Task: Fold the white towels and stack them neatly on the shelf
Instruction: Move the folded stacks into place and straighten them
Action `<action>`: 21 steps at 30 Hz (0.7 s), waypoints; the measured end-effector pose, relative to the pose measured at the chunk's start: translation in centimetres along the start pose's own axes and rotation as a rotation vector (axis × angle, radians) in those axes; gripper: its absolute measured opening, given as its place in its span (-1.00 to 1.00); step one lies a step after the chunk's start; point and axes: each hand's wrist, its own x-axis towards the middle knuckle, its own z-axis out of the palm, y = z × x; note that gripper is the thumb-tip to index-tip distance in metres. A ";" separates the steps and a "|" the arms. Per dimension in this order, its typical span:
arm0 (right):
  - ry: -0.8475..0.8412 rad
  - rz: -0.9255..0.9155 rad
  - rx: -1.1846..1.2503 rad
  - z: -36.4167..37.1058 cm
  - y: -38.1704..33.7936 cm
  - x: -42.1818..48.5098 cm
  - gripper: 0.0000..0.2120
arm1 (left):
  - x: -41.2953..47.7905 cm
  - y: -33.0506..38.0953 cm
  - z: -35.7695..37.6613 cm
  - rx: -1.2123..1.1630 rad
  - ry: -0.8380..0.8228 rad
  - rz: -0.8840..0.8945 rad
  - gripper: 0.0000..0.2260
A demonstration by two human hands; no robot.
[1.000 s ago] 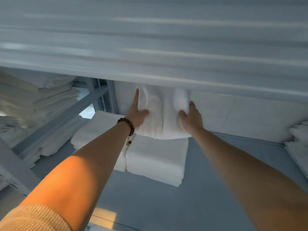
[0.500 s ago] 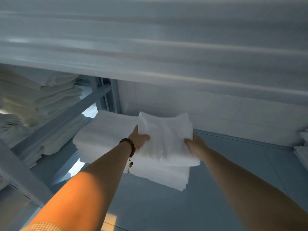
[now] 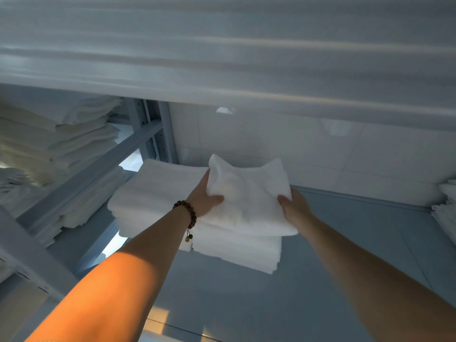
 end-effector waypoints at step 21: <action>-0.044 0.187 0.075 1.7 2.1 0.0 -0.50 | -0.4 -2.1 0.5 0.734 0.329 -0.040 -0.41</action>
